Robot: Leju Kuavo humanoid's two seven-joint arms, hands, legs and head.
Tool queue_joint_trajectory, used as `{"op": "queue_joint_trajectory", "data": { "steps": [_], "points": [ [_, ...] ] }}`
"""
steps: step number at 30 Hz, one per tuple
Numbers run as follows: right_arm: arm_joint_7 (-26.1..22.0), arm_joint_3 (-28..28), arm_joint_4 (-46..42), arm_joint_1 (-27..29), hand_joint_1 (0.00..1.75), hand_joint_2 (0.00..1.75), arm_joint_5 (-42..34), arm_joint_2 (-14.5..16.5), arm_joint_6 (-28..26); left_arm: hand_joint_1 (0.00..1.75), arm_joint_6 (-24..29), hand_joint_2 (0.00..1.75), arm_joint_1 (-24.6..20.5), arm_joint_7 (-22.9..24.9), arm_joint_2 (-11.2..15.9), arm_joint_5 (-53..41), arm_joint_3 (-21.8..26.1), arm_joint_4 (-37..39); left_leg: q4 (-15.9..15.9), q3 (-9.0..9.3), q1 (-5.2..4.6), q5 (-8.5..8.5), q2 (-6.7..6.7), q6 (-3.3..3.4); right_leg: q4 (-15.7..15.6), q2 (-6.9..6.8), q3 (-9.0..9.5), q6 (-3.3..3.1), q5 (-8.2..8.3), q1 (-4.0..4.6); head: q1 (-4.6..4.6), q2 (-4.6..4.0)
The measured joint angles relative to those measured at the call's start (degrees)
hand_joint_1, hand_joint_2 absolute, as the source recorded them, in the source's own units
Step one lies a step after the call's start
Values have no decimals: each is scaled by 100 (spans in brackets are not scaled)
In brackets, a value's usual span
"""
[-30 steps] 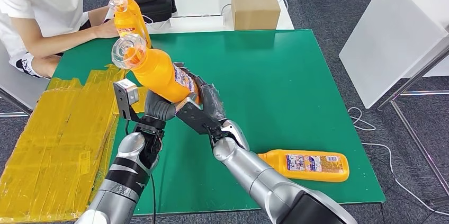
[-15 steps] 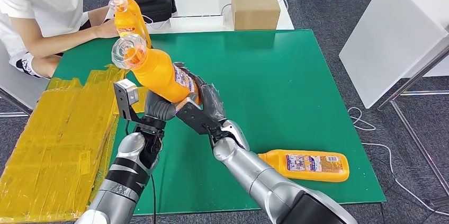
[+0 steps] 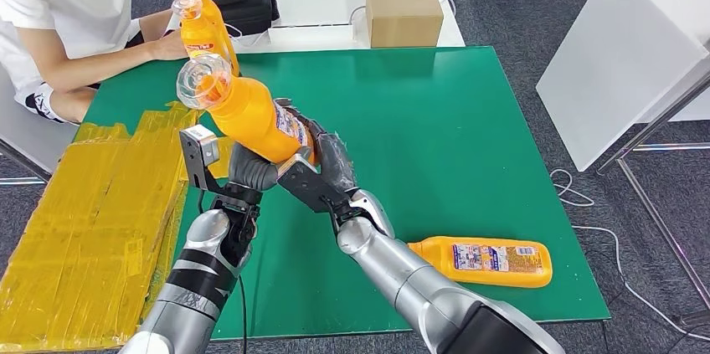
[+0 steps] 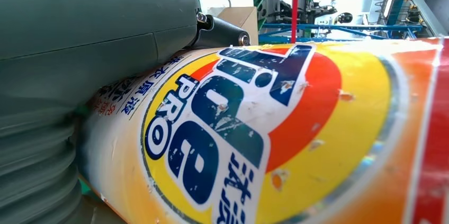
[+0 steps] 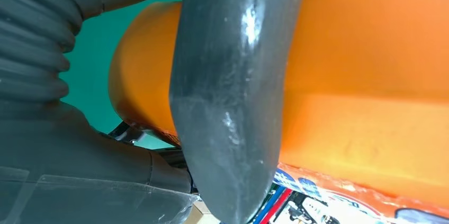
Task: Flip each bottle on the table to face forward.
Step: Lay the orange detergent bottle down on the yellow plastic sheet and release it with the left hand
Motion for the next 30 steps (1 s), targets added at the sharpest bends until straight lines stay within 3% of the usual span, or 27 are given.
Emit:
{"op": "queue_joint_trajectory", "data": {
  "steps": [14, 18, 20, 23, 25, 27, 30],
  "points": [
    [0, 1, 1, 0, 175, 175, 0, 0, 0, 175, 0, 175, 0, 0, 0, 0, 0, -2, 0, 0, 0, 0, 0, 0, 0, 0, 0, 0, 0, 0, 0, 0],
    [-91, -36, -53, 92, 0, 175, 177, -9, -158, 175, 159, 175, 36, 132, 17, -175, 34, -69, -2, 0, 2, -1, -2, 0, 0, -1, 5, 0, -1, 1, -1, 0],
    [-206, -322, -746, 732, 0, 175, 1015, -182, -400, 175, 899, 175, 218, 330, 90, -1068, 255, -359, -5, 10, 10, -7, -24, -3, -8, -19, 28, 2, -11, 9, 11, 0],
    [-139, -1449, -2955, 2300, 0, 175, 2650, -583, 125, 175, 3493, 175, 596, 7, 250, -4012, 1027, -685, -3, 12, 16, -27, -27, -15, -14, -18, 24, 4, -26, 15, 25, 0],
    [-109, -2415, -4013, 2880, 0, 175, 2978, -681, 463, 175, 5094, 175, 770, -200, 335, -5886, 1443, -756, 0, -4, 15, -26, -56, -8, -17, -43, 12, 13, -38, 15, 9, 0],
    [-120, -3102, -4680, 3144, 0, 175, 3029, -726, 520, 175, 5524, 175, 857, -218, 359, -6930, 1656, -810, -2, -11, 14, -19, -104, 2, -18, -92, 26, 26, -52, 15, 17, 0],
    [-159, -3514, -5196, 3342, 0, 175, 3091, -710, 516, 175, 5188, 175, 924, -154, 339, -6811, 1825, -856, -3, -4, 7, -22, -60, 7, -18, -60, 26, 26, -37, 4, 19, 0]
  ]
}}
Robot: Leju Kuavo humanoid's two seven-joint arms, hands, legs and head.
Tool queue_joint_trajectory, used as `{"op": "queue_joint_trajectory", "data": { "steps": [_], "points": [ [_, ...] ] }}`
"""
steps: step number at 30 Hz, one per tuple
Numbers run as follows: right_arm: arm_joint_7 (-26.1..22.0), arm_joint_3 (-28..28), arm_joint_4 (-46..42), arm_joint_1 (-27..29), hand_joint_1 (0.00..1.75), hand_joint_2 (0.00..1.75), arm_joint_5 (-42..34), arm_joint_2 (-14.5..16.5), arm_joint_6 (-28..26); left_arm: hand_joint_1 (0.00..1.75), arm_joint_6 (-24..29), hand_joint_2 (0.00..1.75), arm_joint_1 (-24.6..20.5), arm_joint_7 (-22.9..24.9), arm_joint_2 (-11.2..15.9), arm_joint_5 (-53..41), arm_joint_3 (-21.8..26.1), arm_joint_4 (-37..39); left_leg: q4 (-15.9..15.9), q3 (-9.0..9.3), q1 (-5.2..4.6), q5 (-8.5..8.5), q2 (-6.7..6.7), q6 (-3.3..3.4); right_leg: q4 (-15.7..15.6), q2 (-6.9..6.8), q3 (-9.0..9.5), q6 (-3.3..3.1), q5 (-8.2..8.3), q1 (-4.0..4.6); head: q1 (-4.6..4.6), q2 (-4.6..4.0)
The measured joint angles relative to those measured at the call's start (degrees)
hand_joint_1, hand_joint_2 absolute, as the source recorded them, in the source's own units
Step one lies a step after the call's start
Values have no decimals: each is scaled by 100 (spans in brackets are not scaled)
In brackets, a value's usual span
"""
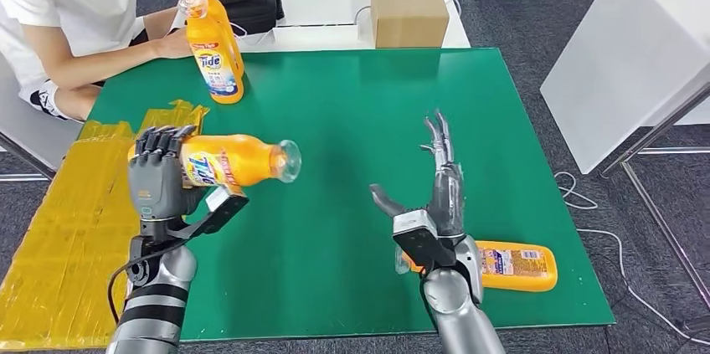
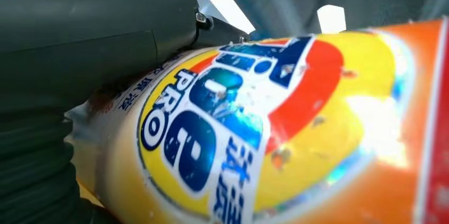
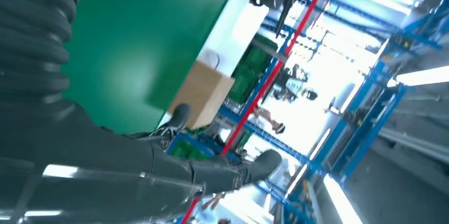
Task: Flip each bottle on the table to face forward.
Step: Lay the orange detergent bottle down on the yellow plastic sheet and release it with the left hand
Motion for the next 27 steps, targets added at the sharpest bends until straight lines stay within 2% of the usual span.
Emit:
{"op": "queue_joint_trajectory", "data": {
  "steps": [4, 19, 22, 27],
  "points": [
    [-9, -266, -305, 138, 0, 175, 7, 9, -15, 175, -116, 175, 4, 38, -24, 420, 101, -55, 2, 8, -6, 1, 24, 1, -1, 20, -2, 1, 6, -5, -1, 0],
    [-15, -443, -568, 229, 0, 175, 5, 11, -18, 175, -133, 175, 7, 89, -69, 373, 207, -97, 2, 10, -6, 1, 27, 1, 0, 21, -2, 2, 6, -4, 1, 0],
    [-29, -445, -577, 236, 0, 175, -10, 11, -27, 175, -138, 175, 4, 322, -73, -10, 223, -91, 2, 10, -6, 1, 28, 1, 0, 22, -1, 2, 6, -4, 1, 0],
    [-92, -447, -580, 236, 0, 175, -87, 10, -31, 175, -141, 175, -38, 1050, -22, -1457, 256, 19, 2, 10, -6, 1, 27, 1, 0, 23, -1, 2, 6, -4, 1, 0]
  ]
}}
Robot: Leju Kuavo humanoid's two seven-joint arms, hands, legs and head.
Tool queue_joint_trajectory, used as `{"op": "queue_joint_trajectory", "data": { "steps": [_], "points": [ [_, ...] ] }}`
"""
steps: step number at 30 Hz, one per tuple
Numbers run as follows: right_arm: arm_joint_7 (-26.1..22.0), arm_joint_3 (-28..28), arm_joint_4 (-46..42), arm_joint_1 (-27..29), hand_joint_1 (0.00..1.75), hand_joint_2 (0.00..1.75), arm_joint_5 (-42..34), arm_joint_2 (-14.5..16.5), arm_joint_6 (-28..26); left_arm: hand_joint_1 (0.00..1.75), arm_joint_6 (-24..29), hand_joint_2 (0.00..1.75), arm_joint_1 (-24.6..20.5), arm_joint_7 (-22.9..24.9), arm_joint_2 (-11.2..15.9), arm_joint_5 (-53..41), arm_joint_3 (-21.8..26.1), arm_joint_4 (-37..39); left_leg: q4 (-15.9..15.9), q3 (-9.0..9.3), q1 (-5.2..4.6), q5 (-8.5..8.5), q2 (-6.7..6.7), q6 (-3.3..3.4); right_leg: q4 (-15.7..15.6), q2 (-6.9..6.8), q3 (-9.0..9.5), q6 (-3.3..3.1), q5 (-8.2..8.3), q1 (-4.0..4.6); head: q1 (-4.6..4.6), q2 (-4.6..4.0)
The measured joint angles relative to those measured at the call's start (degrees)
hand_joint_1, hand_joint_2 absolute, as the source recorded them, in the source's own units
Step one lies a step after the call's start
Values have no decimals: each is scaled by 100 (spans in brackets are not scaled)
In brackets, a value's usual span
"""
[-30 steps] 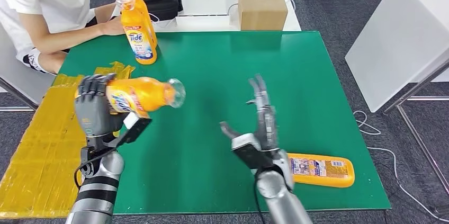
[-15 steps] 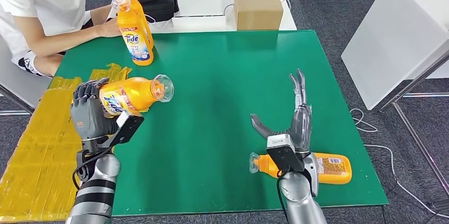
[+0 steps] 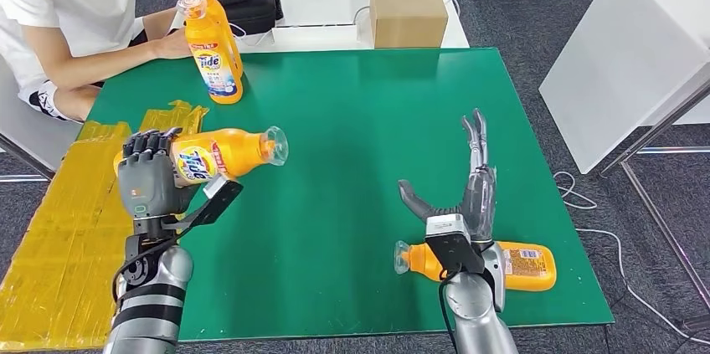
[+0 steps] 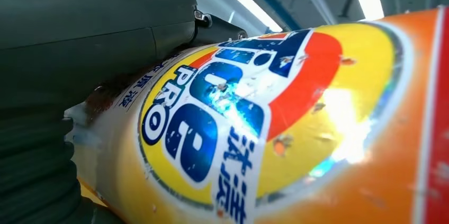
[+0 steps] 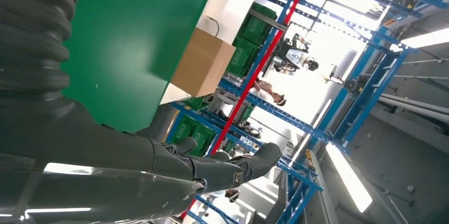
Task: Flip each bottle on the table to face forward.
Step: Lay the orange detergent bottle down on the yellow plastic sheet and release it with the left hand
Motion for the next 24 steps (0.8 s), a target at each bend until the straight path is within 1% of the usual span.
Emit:
{"op": "queue_joint_trajectory", "data": {
  "steps": [2, 4, 8, 12, 14, 16, 20, 24],
  "points": [
    [-30, 2, 0, -1, 0, 175, -46, -2, 0, 175, 0, 175, -52, 449, 96, -473, -26, 138, 0, 0, 0, 0, 1, 0, 0, 0, -1, 0, 0, 0, 0, 0],
    [-63, 6, 0, -1, 0, 175, -89, -6, 0, 175, 0, 175, -119, 974, 258, -748, -131, 349, 0, 1, 1, 0, 3, 0, 0, 1, -1, 0, 0, 1, -1, 0],
    [-122, 18, 10, -10, 0, 175, -156, -15, 7, 175, 0, 175, -277, 1645, 622, -855, -413, 826, -1, 1, 4, 1, 1, -1, 1, 1, -2, 0, 0, 2, -1, 0],
    [-214, 45, 68, -65, 0, 175, -254, -33, 54, 175, -2, 175, -578, 2425, 1047, -861, -889, 1605, -2, 0, 4, 2, 4, -2, 3, 2, 0, -1, 0, 3, 0, 0],
    [-238, 65, 123, -108, 0, 175, -285, -38, 80, 175, -2, 175, -741, 2685, 1233, -863, -1066, 2025, -2, 0, 3, 2, 6, -2, 3, 2, 0, -1, 0, 2, 0, 0],
    [-256, 92, 194, -158, 0, 175, -303, -38, 99, 175, -2, 175, -886, 2875, 1396, -864, -1134, 2419, -1, 1, 3, 2, 7, -2, 4, 3, 0, 0, 0, 2, 1, 0],
    [-291, 153, 329, -230, 0, 175, -340, -38, 124, 175, -2, 175, -1080, 3091, 1672, -852, -1129, 3091, -1, 0, 3, 2, 5, -2, 4, 3, -1, 0, 0, 2, -1, 0],
    [-302, 217, 439, -278, 0, 175, -380, -40, 132, 175, 1, 175, -1134, 3377, 1892, -854, -1072, 3623, -2, -2, 3, 1, 5, -2, 4, 4, -3, -1, -1, 3, 1, 0]
  ]
}}
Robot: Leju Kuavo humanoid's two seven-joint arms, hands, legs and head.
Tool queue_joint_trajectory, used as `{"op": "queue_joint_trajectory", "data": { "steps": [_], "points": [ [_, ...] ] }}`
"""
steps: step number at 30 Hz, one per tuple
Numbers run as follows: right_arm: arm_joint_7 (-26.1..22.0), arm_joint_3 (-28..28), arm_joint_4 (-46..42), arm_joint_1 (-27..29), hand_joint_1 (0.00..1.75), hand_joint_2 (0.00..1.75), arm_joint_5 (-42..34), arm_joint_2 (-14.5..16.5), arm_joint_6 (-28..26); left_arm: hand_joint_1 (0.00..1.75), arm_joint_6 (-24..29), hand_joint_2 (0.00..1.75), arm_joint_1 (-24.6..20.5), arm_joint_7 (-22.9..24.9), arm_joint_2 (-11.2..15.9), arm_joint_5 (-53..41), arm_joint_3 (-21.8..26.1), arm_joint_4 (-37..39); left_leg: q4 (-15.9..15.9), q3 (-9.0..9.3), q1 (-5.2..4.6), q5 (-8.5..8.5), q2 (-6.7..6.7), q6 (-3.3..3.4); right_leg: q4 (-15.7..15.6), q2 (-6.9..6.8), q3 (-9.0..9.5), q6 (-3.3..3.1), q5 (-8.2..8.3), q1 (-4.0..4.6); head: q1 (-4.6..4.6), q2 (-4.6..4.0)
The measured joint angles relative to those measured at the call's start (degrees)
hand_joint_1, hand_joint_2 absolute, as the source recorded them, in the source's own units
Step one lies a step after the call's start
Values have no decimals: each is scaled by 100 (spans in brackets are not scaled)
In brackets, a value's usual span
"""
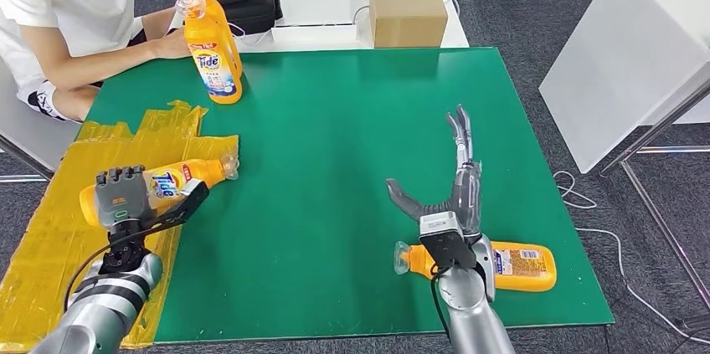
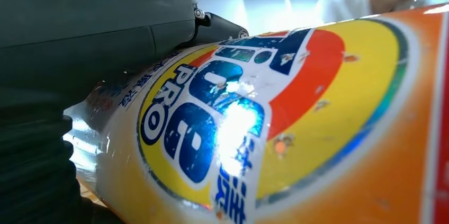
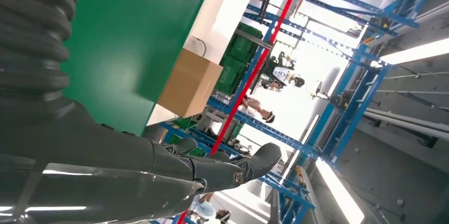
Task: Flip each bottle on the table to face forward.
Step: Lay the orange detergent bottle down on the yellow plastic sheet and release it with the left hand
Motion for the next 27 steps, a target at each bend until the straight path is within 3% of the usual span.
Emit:
{"op": "queue_joint_trajectory", "data": {
  "steps": [13, 17, 20, 23, 25, 27],
  "points": [
    [-4, 110, 199, -85, 0, 175, -21, 0, 4, 173, 27, 175, -201, 242, 246, -7, 116, 659, -1, 22, 0, 0, 2, 0, 0, 0, 21, -1, 0, -1, -1, 0],
    [-4, 121, 211, -93, 0, 175, -26, 0, 4, 5, 27, 175, -221, 256, 253, -6, 136, 703, -2, 23, 0, 0, 1, 0, 0, 0, 23, -1, 0, -1, -1, 0],
    [-4, 129, 223, -92, 0, 175, -55, -1, 4, 0, 28, 175, -206, 159, 252, 54, 187, 699, -2, 26, 0, 0, 2, 0, 0, 0, 25, -1, 0, -1, -1, 0],
    [-4, 134, 246, -88, 0, 175, -83, -7, 2, 0, 31, 175, -135, -261, 231, 162, 376, 588, -2, 29, -1, 0, 1, 0, -1, 0, 25, -1, 0, -1, -1, 0],
    [-4, 134, 256, -79, 0, 175, -95, -17, -1, 0, 32, 175, -59, -826, 161, 414, 554, 431, -1, 30, -1, 0, -1, 0, -2, 0, 25, -1, 0, -1, -1, 0],
    [-7, 133, 258, -53, 0, 175, -101, -33, -8, 0, -30, 175, -19, -2004, 20, 1184, 839, 320, 0, 30, -2, 0, -9, 0, -3, -3, 26, 0, 0, -2, -2, 0]
  ]
}}
